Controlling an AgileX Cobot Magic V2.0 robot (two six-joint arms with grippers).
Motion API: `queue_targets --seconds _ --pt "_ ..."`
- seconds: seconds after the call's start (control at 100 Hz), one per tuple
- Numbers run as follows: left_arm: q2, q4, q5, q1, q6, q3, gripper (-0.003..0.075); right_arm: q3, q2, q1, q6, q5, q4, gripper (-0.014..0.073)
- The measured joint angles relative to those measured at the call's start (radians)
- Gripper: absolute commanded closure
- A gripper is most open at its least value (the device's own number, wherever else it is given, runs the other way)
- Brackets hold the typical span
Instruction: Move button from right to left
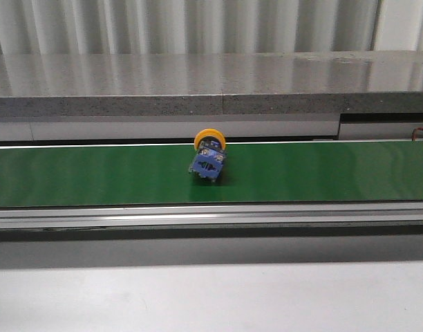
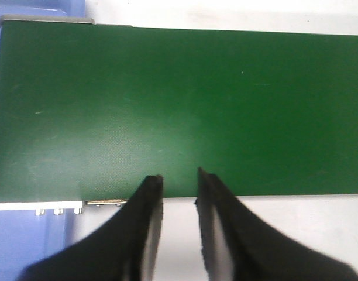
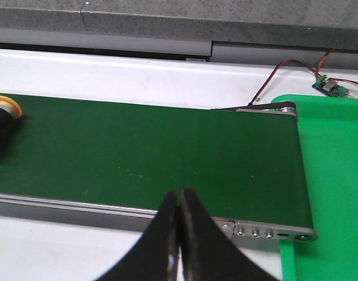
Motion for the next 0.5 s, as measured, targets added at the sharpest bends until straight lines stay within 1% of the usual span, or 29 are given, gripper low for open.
queue_targets --seconds 0.06,0.11,0.14,0.19,0.32,0.38,0.5 --pt "0.000 -0.001 0.000 0.000 0.000 0.000 0.0129 0.000 0.000 0.000 0.000 0.000 0.000 0.0661" --pt "0.000 -0.002 0.000 0.000 0.000 0.000 0.0051 0.000 0.000 0.000 0.000 0.000 0.000 0.0661" --pt "0.000 -0.002 0.000 0.000 0.000 0.000 0.0026 0.000 0.000 0.000 0.000 0.000 0.000 0.0661" --pt "0.000 -0.002 0.000 0.000 0.000 0.000 0.0022 0.000 0.000 0.000 0.000 0.000 0.000 0.0661" --pt "0.000 -0.009 0.002 0.000 0.018 0.000 0.0060 0.000 0.000 0.000 0.000 0.000 0.000 0.0661" --pt "0.000 -0.013 0.004 0.000 0.028 0.000 0.0063 0.000 0.000 0.000 0.000 0.000 0.000 0.0661" --pt "0.000 -0.034 0.006 -0.037 0.035 -0.002 0.0064 0.000 0.000 0.000 0.000 0.000 0.000 0.0661"
